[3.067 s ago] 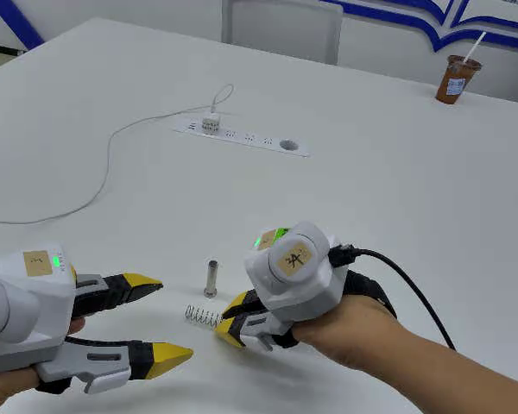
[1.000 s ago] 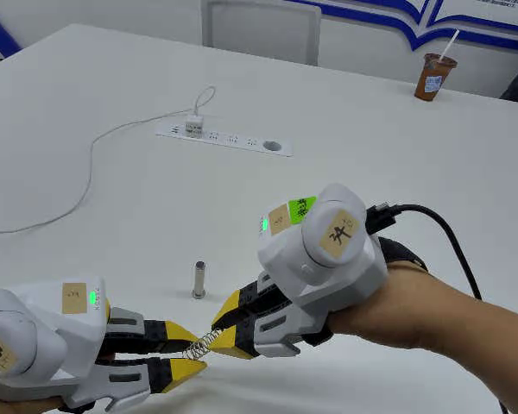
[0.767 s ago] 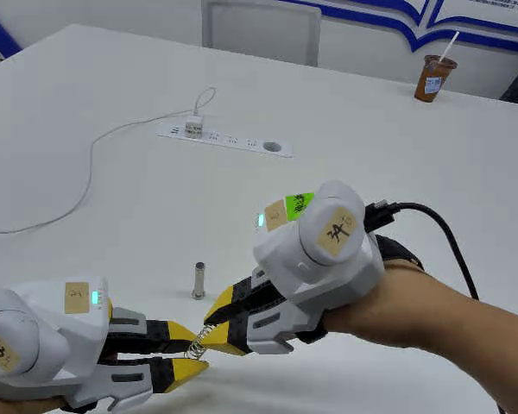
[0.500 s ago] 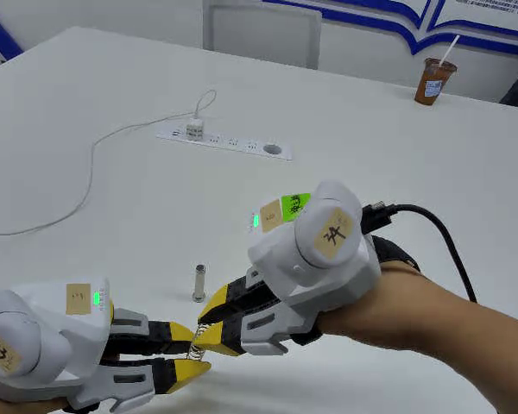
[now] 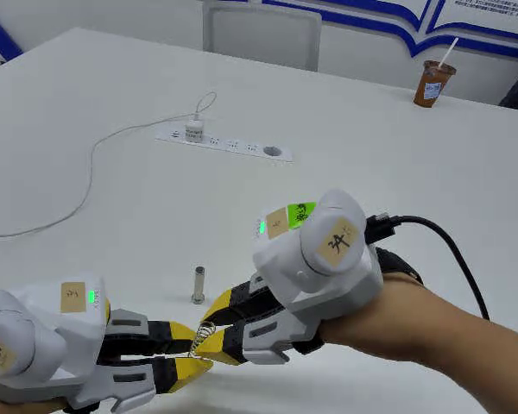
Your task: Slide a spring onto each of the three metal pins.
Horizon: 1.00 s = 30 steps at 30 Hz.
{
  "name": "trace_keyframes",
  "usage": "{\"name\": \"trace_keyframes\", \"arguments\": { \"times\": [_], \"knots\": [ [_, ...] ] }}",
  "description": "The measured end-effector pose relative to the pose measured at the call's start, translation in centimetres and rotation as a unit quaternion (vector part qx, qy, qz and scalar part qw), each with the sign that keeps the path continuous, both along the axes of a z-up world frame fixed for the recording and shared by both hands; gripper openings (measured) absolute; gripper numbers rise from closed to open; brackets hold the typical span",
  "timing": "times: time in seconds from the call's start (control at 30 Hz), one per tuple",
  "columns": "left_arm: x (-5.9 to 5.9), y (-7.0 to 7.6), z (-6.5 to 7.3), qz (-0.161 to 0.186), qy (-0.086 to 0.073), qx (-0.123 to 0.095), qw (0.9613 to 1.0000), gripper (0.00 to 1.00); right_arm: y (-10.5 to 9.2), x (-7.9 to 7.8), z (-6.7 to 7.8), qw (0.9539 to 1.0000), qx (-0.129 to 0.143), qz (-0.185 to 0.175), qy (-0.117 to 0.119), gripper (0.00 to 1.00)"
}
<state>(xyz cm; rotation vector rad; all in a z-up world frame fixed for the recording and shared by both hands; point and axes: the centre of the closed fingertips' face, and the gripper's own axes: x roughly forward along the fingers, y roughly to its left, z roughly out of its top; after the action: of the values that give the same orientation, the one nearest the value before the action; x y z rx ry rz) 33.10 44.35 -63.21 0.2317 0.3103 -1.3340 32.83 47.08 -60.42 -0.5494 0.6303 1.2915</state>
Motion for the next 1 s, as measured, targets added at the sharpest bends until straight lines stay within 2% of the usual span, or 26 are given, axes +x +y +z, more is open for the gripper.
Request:
{"name": "trace_keyframes", "arguments": {
  "times": [0.23, 0.47, 0.87, 1.0],
  "knots": [
    [0.3, 0.1, 0.4, 0.01, 0.009, -0.018, 0.9998, 0.11, 0.2, 0.5, 0.5, 0.9998, 0.017, -0.012, -0.004, 0.13],
    [0.5, 0.1, 0.9, 0.018, 0.011, -0.03, 0.9993, 0.11, 0.8, 0.8, 1.0, 0.9993, 0.033, -0.018, -0.004, 0.12],
    [0.8, 0.1, 1.3, 0.025, 0.006, -0.031, 0.9992, 0.12, 1.2, 1.1, 1.3, 0.9992, 0.036, -0.017, -0.01, 0.11],
    [1.1, 0.4, 1.3, 0.033, 0.004, -0.027, 0.9991, 0.17, 1.2, 1.4, 1.5, 0.999, 0.038, -0.021, -0.012, 0.11]
  ]
}}
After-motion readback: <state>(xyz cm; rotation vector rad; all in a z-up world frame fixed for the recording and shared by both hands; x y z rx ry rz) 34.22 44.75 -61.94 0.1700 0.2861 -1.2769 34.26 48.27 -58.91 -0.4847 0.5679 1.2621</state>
